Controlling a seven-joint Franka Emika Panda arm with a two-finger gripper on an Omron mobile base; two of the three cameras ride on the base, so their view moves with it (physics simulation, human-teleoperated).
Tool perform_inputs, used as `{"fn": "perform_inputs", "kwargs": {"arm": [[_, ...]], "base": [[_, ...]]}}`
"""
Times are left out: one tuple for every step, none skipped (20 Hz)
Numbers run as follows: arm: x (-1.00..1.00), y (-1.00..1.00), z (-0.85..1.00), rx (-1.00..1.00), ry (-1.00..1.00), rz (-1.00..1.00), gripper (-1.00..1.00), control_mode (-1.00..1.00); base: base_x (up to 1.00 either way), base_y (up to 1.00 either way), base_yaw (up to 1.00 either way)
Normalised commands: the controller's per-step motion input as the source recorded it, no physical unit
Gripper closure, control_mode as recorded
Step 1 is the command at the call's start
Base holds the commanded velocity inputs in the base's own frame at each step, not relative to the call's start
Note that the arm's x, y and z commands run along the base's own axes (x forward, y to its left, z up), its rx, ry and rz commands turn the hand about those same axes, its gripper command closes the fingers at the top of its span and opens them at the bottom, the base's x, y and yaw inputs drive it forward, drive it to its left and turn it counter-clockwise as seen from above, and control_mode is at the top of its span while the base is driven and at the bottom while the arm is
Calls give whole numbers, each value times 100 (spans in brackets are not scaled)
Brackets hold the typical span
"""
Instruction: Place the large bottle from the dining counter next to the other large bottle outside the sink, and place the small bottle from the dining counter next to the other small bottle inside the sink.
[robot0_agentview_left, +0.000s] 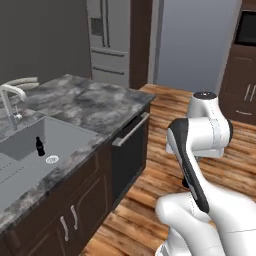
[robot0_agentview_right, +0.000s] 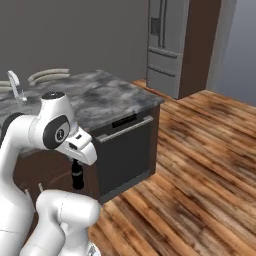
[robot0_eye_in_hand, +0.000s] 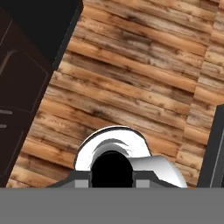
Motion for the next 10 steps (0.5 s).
{"fn": "perform_inputs", "kwargs": {"arm": [[0,0,0,0,0,0,100,100],[0,0,0,0,0,0,100,100],[0,0,0,0,0,0,100,100],[0,0,0,0,0,0,100,100],[0,0,0,0,0,0,100,100],[0,0,0,0,0,0,100,100],[0,0,0,0,0,0,100,100],[0,0,0,0,0,0,100,100],[0,0,0,0,0,0,100,100],[0,0,0,0,0,0,100,100]], "base": [[12,0,49],[12,0,49],[13,0,49],[14,-4,42],[20,-13,34],[26,-11,21],[23,-1,17],[29,0,15],[39,0,14],[49,0,14]]}}
